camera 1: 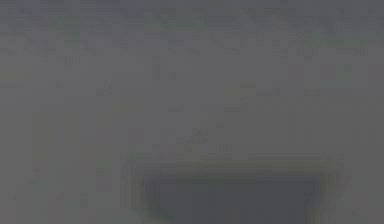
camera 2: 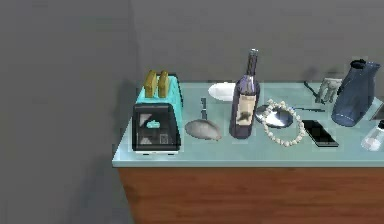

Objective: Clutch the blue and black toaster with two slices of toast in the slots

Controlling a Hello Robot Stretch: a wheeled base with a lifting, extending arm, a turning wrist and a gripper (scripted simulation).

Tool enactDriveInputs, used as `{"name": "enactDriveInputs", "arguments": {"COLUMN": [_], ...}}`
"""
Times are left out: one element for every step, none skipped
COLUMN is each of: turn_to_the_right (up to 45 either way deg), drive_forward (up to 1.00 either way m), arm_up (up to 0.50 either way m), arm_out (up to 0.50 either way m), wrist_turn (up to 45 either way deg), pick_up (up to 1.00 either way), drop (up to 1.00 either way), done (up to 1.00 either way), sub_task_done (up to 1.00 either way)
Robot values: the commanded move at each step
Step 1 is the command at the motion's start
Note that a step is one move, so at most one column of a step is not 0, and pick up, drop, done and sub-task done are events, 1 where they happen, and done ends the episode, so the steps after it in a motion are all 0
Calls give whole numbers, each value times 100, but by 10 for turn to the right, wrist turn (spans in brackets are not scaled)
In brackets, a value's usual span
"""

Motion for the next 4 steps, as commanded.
{"name": "enactDriveInputs", "arguments": {"turn_to_the_right": [0, 0, 0, 0], "drive_forward": [0, 0, 0, 0], "arm_up": [50, 38, 0, 0], "arm_out": [0, 0, 18, 0], "wrist_turn": [0, 0, 0, 450], "pick_up": [0, 0, 0, 0], "drop": [0, 0, 0, 0], "done": [0, 0, 0, 0], "sub_task_done": [0, 0, 0, 0]}}
